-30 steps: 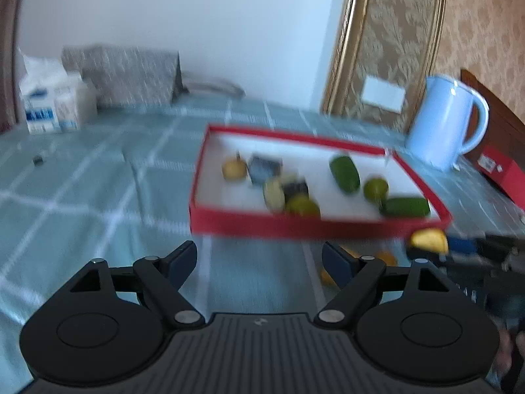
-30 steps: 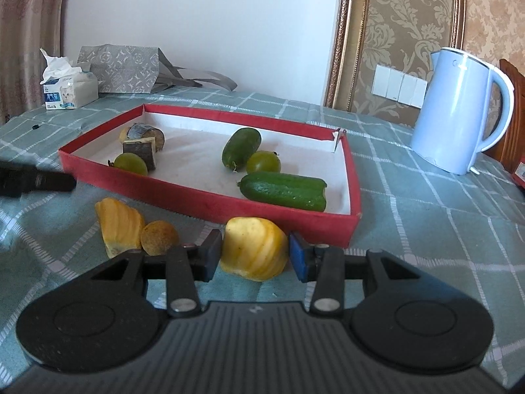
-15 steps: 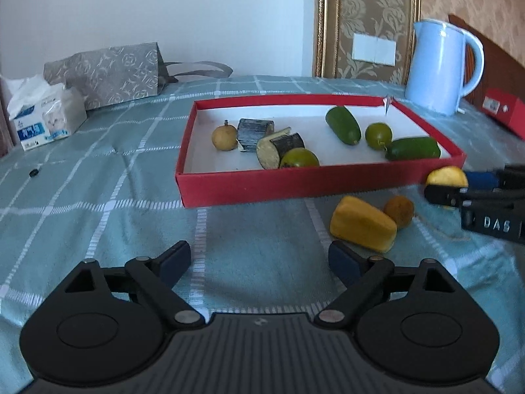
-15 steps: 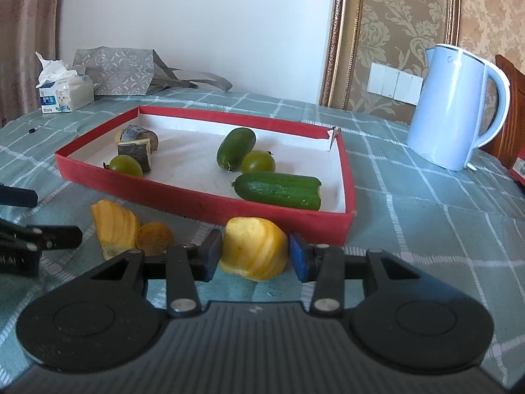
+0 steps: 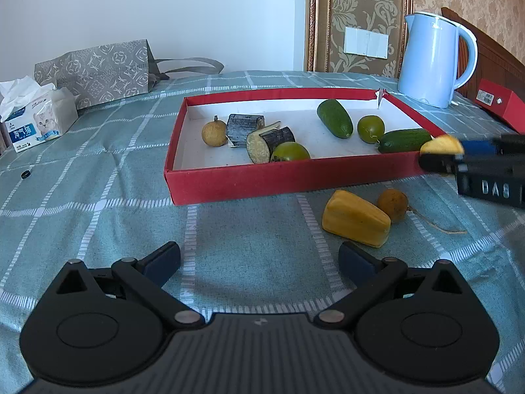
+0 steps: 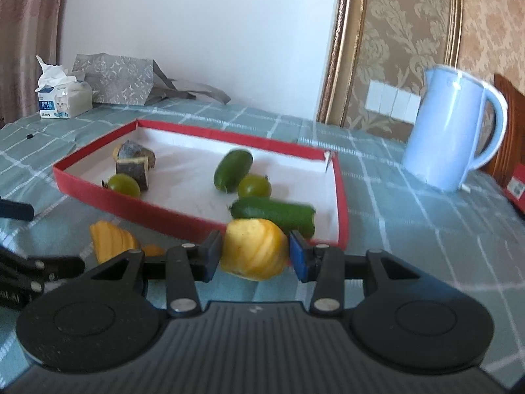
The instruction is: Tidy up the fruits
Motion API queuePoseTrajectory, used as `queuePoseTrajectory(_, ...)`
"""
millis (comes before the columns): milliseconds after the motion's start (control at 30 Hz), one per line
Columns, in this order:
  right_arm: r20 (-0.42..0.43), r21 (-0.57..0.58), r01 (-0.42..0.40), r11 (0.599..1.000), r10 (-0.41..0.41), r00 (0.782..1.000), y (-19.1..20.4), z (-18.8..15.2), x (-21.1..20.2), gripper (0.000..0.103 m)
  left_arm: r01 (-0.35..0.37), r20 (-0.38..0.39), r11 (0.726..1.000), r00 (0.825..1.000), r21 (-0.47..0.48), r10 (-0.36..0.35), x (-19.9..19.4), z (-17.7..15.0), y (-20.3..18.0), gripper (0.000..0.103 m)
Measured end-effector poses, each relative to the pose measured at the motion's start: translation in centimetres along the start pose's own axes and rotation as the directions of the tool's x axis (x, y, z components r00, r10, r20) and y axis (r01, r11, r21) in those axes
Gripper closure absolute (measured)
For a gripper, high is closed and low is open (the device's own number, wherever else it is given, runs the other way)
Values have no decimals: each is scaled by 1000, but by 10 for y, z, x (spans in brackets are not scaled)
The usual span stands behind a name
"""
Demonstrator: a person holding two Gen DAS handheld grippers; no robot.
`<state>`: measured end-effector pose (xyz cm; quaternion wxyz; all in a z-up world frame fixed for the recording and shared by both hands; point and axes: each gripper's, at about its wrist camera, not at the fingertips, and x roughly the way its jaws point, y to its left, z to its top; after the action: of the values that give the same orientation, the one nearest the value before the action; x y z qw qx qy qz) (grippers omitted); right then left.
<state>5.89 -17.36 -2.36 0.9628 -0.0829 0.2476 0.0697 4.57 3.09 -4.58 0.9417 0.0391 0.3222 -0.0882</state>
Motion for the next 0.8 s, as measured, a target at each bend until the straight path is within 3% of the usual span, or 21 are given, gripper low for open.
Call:
queuePoseTrajectory(300,88,-100,32,994,-23,996,12,52,18,67,0,1,1000,1000,0,0,0,0,0,0)
queuePoseTrajectory(433,77,-42,-5,999,9,997,-3,57,15,66,0,1,1000,1000,0,0,0,0,0,0)
queuePoseTrajectory(500,64,-39,16,999,-14,998,-13,49,6,59,0,1,1000,1000,0,0,0,0,0,0)
queuePoseTrajectory(567,38,-21,25,999,-24,999,-26,36,-6,37,0,1,1000,1000,0,0,0,0,0,0)
queuePoseTrajectory(633,12,19,-9,1000,9,1000,-38,19,-19,21,0,1,1000,1000,0,0,0,0,0,0)
queuePoseTrajectory(800,-28,26,-145,989,146,989,-42,-18,-58,21,0,1,1000,1000,0,0,0,0,0,0)
